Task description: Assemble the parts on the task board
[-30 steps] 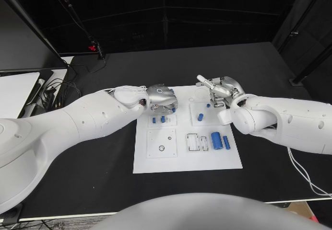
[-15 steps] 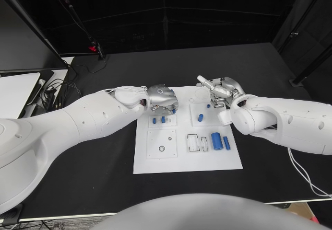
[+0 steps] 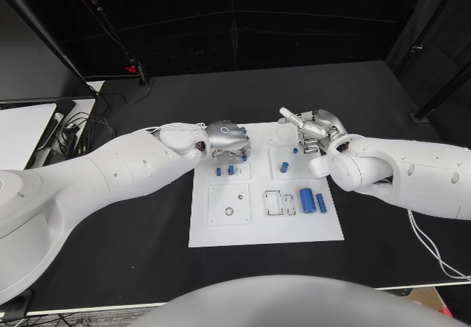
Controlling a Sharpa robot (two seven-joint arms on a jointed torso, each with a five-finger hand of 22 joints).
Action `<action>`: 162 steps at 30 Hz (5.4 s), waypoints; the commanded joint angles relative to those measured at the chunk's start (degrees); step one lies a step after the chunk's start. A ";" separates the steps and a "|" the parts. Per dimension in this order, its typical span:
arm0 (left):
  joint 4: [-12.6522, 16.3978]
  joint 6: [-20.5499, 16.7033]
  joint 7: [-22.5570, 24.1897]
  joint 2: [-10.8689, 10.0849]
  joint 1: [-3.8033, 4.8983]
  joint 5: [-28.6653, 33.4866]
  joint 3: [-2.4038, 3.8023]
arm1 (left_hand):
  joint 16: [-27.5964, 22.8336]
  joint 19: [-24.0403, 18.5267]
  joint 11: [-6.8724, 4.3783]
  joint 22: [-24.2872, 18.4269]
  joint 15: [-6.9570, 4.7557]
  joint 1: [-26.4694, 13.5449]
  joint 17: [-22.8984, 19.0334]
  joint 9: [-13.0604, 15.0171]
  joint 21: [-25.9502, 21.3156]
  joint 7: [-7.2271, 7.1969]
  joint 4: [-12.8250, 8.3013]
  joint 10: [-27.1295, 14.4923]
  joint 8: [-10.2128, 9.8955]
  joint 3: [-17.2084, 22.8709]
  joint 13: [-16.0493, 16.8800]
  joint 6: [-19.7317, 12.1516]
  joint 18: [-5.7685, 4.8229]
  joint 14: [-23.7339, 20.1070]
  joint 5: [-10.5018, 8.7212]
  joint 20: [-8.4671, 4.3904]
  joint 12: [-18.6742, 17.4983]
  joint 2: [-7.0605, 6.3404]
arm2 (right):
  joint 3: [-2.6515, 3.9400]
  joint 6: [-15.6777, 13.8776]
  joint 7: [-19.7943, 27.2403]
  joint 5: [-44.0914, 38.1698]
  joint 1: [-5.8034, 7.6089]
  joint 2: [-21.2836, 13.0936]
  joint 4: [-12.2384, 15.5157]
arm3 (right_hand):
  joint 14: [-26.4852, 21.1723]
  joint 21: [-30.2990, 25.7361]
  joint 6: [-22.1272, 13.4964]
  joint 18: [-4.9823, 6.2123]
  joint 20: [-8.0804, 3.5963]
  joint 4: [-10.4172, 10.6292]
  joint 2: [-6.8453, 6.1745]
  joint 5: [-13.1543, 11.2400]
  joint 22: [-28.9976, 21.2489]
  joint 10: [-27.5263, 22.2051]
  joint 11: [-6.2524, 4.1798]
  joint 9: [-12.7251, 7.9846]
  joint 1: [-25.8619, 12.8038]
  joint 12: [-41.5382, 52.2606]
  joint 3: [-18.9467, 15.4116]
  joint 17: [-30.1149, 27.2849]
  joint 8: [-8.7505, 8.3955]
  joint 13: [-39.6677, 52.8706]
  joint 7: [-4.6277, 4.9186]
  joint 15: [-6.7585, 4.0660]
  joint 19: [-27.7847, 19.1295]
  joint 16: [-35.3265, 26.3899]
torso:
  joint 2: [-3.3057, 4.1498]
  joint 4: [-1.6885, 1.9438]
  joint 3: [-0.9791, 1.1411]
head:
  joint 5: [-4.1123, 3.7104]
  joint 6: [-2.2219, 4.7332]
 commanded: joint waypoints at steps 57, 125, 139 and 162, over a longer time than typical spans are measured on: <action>9.92 -0.54 -2.04 -10.90 2.79 -0.12 -0.07 | 0.05 5.97 0.37 15.09 0.15 -2.38 15.07 -0.20 0.18 -0.10 0.13 1.16 -0.37 1.98 -0.07 1.63 -0.38 5.90 0.09 -0.04 -2.00 -0.80 | 0.02 0.29 0.03 0.09 0.05 -0.65 0.00 | 5.85 0.19 0.33 -0.41 0.02 -0.01 0.73 0.47 15.10 6.16 0.21 -0.02 0.33 0.14 -0.35 15.10 0.42 15.08 0.02 0.26 6.27 0.14 | 0.06 -0.01 -0.01 | 0.34 0.05; 5.54 3.60 -0.91 -7.95 1.73 -0.14 -0.07 | 0.05 4.69 1.88 14.50 1.29 -7.45 15.07 -2.69 -1.22 2.18 -0.01 -1.03 -2.81 1.38 0.12 -4.84 0.07 5.90 0.27 0.92 -4.25 -6.36 | 0.02 0.92 -0.11 0.08 0.04 -0.52 0.24 | 5.85 0.15 0.99 -0.39 -0.01 -0.03 0.90 0.63 15.08 6.16 0.08 0.08 0.69 0.14 -0.64 15.10 0.82 15.08 -0.17 0.18 6.23 0.14 | 0.04 0.02 0.01 | 0.12 -0.24; 3.96 -6.38 -4.99 -9.37 1.76 -0.18 -0.06 | 0.05 1.95 2.71 13.24 1.95 -9.66 15.07 -3.20 -4.35 3.23 -0.07 -4.11 -2.53 0.81 0.23 -13.98 1.00 5.90 0.75 1.55 -3.33 -7.20 | 0.02 0.99 -0.19 0.07 0.03 -0.65 0.23 | 5.85 -0.09 1.16 -0.31 -0.03 -0.03 0.90 0.63 14.97 6.16 0.04 0.10 0.74 0.14 -0.72 15.10 0.92 15.08 -0.22 0.15 6.01 0.14 | -0.02 0.05 0.01 | -0.12 -0.09; 25.15 -16.68 0.98 -26.56 3.64 39.56 -0.09 | -54.30 -40.17 5.01 -15.58 5.71 -15.30 -49.88 -3.04 -66.06 5.03 0.21 -10.21 4.12 -6.94 0.28 -16.18 8.30 -38.40 11.46 4.58 2.59 -8.72 | 0.19 6.73 -4.07 -23.81 3.66 -6.12 2.02 | 5.85 -3.43 3.60 0.80 -2.07 -0.63 1.55 -0.09 13.43 -31.73 -1.46 0.70 14.07 -49.09 -2.77 15.10 2.21 -36.80 -1.62 -1.83 2.94 0.14 | -0.11 0.37 0.05 | 0.09 0.10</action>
